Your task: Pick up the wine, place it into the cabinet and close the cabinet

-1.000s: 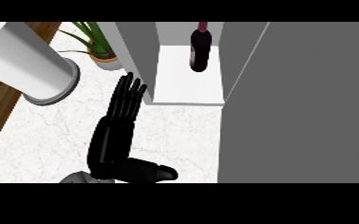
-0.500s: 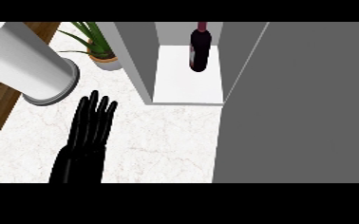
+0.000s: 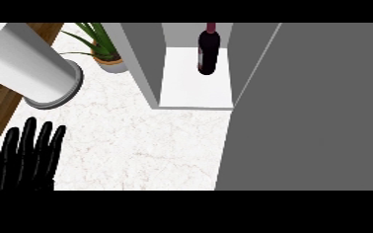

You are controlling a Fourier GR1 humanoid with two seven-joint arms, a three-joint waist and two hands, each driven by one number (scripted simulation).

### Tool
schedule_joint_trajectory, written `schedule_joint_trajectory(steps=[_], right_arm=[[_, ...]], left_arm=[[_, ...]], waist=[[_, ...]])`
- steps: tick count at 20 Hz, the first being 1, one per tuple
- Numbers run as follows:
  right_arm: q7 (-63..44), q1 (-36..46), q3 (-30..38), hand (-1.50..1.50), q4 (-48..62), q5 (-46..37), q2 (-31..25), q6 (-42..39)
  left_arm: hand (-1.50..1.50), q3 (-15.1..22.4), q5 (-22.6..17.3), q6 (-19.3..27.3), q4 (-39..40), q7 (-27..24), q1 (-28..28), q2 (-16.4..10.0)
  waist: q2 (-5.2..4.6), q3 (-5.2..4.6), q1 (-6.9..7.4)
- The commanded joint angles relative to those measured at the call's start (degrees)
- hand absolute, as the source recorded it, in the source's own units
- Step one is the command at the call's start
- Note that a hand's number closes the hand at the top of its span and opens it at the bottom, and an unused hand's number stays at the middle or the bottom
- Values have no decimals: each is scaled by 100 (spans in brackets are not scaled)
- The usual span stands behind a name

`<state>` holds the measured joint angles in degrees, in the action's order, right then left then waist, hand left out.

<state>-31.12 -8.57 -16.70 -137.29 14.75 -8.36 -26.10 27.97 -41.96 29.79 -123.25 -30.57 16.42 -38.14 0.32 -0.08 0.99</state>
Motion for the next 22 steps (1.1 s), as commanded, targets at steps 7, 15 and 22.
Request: schedule_joint_trajectory(steps=[7,15,22], right_arm=[[-1118,554,-1445,150,-766,-663,626,876],[-906,2506,-3001,150,690,-2350,832,2562],[-1217,4418,-2428,150,1909,-1745,835,3737]], left_arm=[[-150,-1349,-627,-1612,-236,-859,2106,-540],[-150,-2330,-1074,-2080,-444,-489,2328,-788],[-150,-2918,-1333,-2693,-445,-254,2499,-777]], waist=[[30,-12,99],[14,-8,80],[-24,0,79]])
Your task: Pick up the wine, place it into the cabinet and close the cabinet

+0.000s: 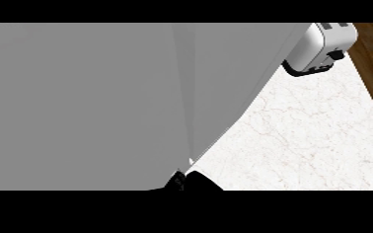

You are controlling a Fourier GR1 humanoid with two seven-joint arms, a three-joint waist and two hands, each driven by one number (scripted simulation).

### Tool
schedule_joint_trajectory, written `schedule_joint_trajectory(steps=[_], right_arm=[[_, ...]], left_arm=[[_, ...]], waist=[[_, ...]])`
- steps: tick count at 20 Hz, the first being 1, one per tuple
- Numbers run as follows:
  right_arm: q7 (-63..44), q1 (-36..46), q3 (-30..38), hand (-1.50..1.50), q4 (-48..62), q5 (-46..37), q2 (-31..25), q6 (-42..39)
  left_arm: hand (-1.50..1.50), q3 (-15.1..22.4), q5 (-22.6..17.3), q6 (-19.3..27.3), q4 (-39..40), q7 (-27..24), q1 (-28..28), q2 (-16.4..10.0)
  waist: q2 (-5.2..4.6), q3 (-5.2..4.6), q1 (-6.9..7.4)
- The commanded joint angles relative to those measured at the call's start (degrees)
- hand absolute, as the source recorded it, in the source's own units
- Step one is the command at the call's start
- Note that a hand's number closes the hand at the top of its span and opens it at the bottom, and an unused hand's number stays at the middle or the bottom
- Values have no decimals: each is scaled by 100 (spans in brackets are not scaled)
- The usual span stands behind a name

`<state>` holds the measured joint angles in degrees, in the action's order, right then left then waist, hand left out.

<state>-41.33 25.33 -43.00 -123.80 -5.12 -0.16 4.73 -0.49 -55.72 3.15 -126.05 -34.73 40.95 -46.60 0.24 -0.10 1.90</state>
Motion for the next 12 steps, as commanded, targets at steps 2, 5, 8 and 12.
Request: schedule_joint_trajectory(steps=[2,5,8,12], right_arm=[[198,1380,293,150,1331,154,15,731],[274,2138,864,150,2035,397,16,849],[319,2619,1218,150,2454,718,16,918],[982,2408,1438,150,3107,541,-36,475]], left_arm=[[-150,-486,-198,-499,-48,131,320,16],[-150,-609,-280,-310,19,392,-4,-14],[-150,-1032,-702,-677,-4,624,147,-42],[-150,-1095,-351,-1075,142,598,335,231]], waist=[[-15,2,68],[-45,4,15],[-35,7,11],[-27,10,-34]])
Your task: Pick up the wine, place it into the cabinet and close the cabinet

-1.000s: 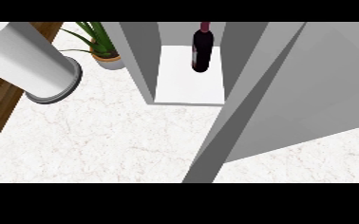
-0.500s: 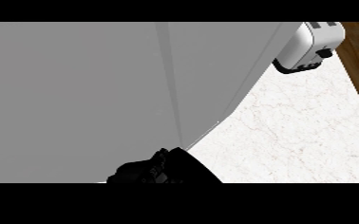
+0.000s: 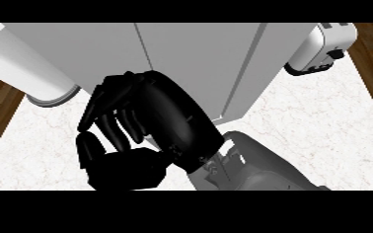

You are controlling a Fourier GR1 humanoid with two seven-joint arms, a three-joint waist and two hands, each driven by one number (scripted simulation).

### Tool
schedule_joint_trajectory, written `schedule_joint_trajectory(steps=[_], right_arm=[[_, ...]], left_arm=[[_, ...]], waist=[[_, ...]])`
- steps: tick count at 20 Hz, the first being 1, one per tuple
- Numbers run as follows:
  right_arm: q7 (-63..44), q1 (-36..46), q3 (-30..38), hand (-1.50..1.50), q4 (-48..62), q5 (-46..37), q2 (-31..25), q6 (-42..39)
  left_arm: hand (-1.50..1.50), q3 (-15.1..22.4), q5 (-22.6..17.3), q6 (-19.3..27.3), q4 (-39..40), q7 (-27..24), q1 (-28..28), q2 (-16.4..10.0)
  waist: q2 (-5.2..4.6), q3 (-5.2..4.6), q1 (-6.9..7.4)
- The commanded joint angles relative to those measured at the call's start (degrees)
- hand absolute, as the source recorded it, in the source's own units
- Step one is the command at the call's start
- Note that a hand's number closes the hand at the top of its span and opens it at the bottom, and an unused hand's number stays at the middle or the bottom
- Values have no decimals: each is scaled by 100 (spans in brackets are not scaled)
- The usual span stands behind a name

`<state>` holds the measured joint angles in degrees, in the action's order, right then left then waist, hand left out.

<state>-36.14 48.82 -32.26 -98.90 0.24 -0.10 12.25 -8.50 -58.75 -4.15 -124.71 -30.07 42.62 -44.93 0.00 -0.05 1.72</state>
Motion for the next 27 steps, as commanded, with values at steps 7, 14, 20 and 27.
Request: schedule_joint_trajectory(steps=[7,14,20,27], right_arm=[[1186,717,1285,150,1892,9,-139,-674],[2033,762,1715,150,2743,116,-454,-1119],[2222,1000,1931,150,3212,33,-674,-1152],[2650,904,2012,150,3312,145,-933,-1411]], left_arm=[[-150,169,210,-73,-180,655,-263,303],[-150,498,406,442,-7,1060,-1107,336],[-150,1135,878,962,-284,1148,-1296,625],[-150,1306,1017,1037,280,1069,-1719,852]], waist=[[-16,5,-78],[-59,6,-171],[-80,8,-119],[-106,-1,-185]])
